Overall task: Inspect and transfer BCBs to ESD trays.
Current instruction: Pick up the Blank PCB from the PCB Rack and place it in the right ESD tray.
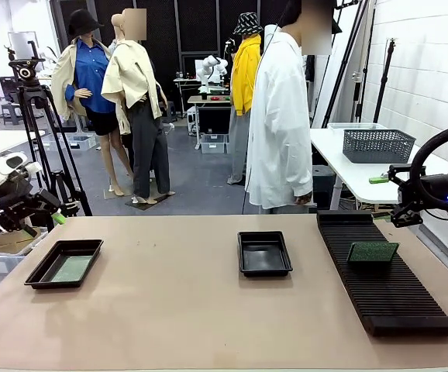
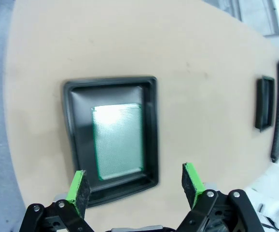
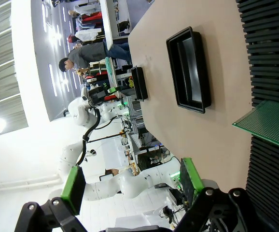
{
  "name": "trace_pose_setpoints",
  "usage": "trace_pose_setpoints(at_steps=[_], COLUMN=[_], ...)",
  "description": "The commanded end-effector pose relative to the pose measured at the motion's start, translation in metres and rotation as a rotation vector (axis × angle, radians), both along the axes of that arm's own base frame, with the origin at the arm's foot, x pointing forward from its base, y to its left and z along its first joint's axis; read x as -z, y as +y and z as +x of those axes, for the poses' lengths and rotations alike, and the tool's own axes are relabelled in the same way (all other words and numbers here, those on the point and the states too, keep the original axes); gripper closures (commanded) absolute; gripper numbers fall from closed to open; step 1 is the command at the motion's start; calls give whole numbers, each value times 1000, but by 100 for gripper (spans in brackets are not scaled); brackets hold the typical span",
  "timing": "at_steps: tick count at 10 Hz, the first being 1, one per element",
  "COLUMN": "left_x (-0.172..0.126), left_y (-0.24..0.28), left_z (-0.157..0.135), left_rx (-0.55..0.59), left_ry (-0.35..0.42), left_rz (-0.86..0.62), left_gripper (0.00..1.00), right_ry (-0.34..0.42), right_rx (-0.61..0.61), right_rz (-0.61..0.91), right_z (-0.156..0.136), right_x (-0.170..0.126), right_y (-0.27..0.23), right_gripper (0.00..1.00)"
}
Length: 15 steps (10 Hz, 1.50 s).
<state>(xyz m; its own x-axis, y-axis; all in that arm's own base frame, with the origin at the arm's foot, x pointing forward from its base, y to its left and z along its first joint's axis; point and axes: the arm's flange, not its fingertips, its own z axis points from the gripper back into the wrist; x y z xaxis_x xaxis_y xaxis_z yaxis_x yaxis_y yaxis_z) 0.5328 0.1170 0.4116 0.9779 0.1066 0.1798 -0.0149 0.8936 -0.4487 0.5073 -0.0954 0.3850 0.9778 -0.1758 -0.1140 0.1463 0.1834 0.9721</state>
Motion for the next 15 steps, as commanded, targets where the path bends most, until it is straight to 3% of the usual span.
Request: trace_pose_setpoints(at_steps=[1, 4, 6, 12, 14, 15], left_x=[-16, -30, -34, -7, -1, -7], left_y=[23, 50, 62, 91, 93, 91], left_z=[2, -2, -7, -27, -31, -24], left_rx=[8, 70, 107, 101, 129, 91], left_ry=[23, 76, 27, -152, -155, -120], left_rz=[-244, -553, -699, -818, -842, -802], left_gripper=[0, 0, 0, 0, 0, 0], right_ry=[3, 3, 3, 3, 3, 3], right_rx=[-4, -4, -4, -4, -4, -4], right_rz=[1, 1, 1, 1, 1, 1], right_z=[2, 2, 2, 2, 2, 2], right_x=[-2, -2, -2, -2, -2, -2], right_y=[1, 1, 1, 1, 1, 1], right_gripper=[0, 0, 0, 0, 0, 0])
